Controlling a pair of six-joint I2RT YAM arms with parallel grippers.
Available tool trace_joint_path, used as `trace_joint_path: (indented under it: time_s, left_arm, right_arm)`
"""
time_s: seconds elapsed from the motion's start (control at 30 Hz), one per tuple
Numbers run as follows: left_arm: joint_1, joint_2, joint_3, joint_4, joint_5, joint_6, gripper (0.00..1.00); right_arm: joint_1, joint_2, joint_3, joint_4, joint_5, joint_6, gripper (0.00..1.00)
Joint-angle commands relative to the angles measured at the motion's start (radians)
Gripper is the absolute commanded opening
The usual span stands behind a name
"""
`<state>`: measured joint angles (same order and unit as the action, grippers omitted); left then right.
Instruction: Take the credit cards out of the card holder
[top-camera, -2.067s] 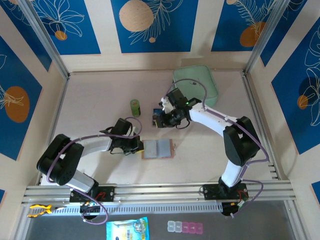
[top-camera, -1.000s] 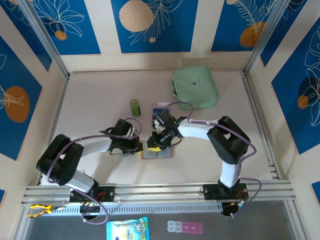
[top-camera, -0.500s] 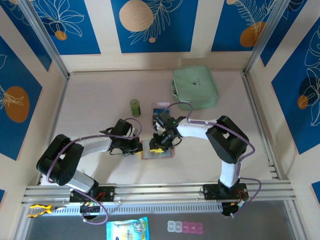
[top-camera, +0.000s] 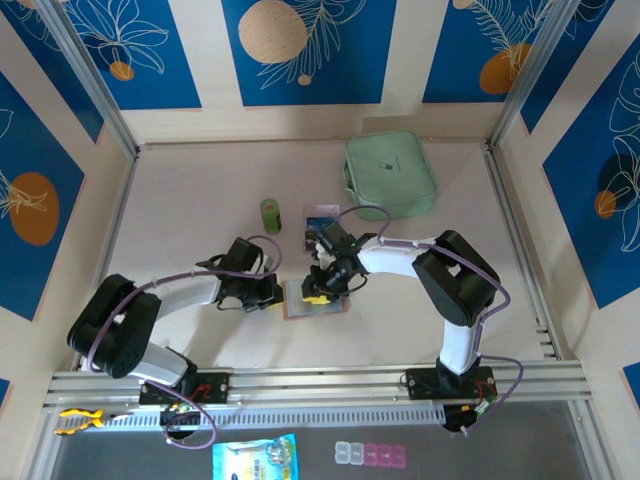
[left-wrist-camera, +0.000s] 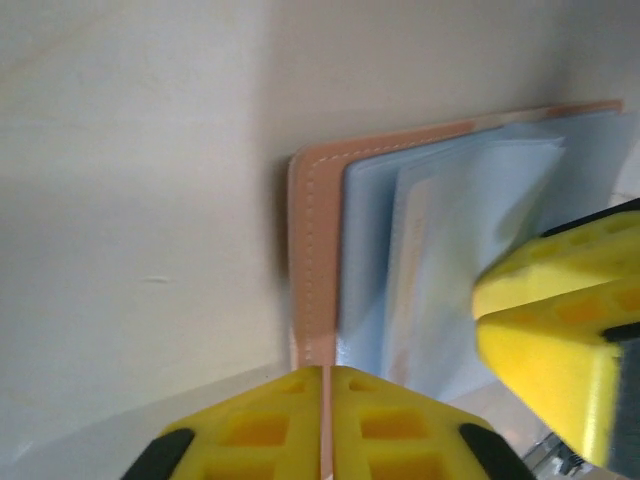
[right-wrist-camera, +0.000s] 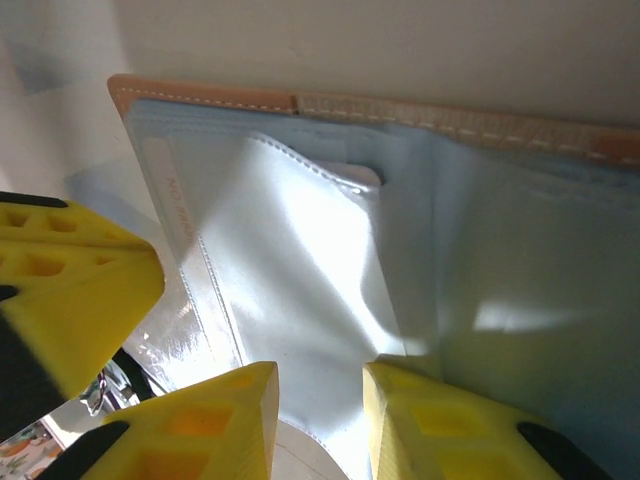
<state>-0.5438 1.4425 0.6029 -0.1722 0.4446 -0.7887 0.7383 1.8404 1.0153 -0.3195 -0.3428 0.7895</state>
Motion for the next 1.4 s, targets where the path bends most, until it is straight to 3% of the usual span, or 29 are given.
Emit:
trace_joint_path:
  time_s: [0.0, 0.23, 0.57, 1.17, 1.37]
  left_arm:
    - [-0.016, -0.021, 0.028, 0.035, 0.035, -0.041, 0.18]
    - [-0.056, 0.013, 0.029, 0.116, 0.048, -0.102, 0.26]
    - [-0.062, 0.076, 0.013, 0.171, 0.048, -0.121, 0.27]
    - [-0.062, 0.130, 0.026, 0.246, 0.089, -0.145, 0.23]
    - [-0.063, 0.137, 0.031, 0.250, 0.092, -0.144, 0.20]
  right_arm:
    - [-0.008, -0.009, -0.040, 0.022, -0.027, 0.015, 0.31]
    - [-0.016, -0.006, -0.064, 0.060, -0.052, 0.028, 0.30]
    - [-0.025, -0.001, -0.068, 0.079, -0.080, 0.031, 0.30]
    - [-0.033, -0.029, -0.087, 0.121, -0.108, 0.056, 0.29]
    - [-0.035, -0.121, -0.070, 0.025, -0.015, 0.033, 0.32]
